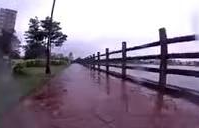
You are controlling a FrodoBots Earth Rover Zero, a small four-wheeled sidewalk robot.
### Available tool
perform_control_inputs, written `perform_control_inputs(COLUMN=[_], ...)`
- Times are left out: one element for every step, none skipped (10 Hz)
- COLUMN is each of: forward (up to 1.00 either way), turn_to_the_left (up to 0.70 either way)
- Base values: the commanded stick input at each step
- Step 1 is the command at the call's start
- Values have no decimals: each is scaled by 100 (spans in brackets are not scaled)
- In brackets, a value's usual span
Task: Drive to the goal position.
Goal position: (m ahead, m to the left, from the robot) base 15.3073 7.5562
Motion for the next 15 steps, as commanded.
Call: perform_control_inputs(forward=[100, 100, 100, 100, 100, 100, 100, 100, 100, 100, 100, 100, 100, 100, 100], turn_to_the_left=[7, 24, 37, 37, 37, 37, 10, 3, 0, 0, 0, 0, 0, 0, 0])
